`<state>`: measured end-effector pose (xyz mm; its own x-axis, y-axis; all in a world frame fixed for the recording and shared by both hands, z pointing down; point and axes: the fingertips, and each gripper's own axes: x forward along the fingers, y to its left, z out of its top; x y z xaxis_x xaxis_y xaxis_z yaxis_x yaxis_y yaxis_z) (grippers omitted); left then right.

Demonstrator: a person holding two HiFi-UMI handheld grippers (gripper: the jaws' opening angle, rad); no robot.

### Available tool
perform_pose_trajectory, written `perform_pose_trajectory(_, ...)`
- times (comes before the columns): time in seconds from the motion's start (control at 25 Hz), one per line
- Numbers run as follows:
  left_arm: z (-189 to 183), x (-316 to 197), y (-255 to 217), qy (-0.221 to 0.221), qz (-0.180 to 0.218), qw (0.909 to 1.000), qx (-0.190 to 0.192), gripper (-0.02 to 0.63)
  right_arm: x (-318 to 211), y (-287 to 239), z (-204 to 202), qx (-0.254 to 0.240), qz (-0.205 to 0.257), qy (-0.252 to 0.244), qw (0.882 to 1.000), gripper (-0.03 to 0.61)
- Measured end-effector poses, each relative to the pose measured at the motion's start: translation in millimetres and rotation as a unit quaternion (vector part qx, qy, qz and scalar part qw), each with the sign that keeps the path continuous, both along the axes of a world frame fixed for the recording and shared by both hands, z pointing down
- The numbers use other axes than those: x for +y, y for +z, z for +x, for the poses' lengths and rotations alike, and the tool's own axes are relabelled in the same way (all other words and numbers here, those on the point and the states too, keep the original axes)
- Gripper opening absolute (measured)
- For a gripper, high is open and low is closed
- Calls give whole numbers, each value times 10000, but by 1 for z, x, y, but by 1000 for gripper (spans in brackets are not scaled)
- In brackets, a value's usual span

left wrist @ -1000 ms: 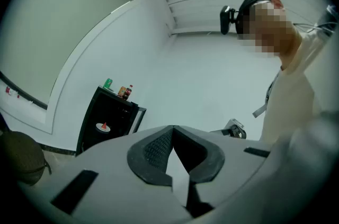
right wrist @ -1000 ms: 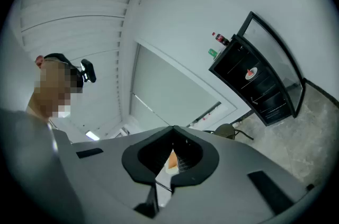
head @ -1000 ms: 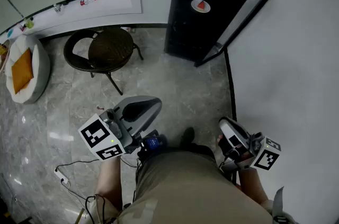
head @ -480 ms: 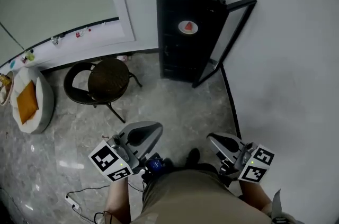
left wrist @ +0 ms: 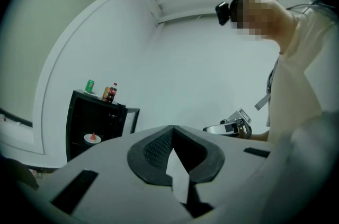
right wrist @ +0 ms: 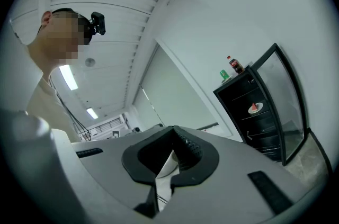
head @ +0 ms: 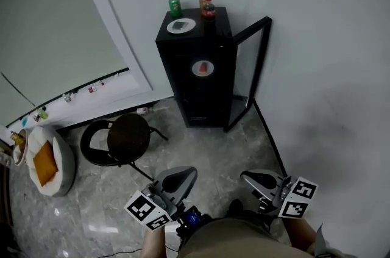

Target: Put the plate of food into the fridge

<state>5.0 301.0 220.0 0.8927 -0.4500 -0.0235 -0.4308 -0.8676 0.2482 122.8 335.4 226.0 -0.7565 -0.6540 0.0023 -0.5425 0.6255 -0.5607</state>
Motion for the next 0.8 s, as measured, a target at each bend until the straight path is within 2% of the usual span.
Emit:
perform_pose_trajectory(0.12,27,-4,-4,18,134,9999,-99,9,-7,-1,22,-174,-32,-37,9998,20)
perform_pose_trajectory(0.32,44,-12,1,-238,-83,9995,-166,9,-16,-4,47,-468,-24,-241,9986,20)
perform_pose_trajectory(0.48,62,-18,0,-368,-50,9987,-343,11,-24,-11,68,-513,145,-330,9980,20)
perform_pose_trajectory(0.64,84,-28,-14,-569,10,9983,-146,11,-25,-10,86,-277,255,-483,9981,20)
perform_pose_trajectory(0.8,106,-38,-17,-507,-94,9986,-99,11,-31,-6,108,-416,166,-398,9982,20)
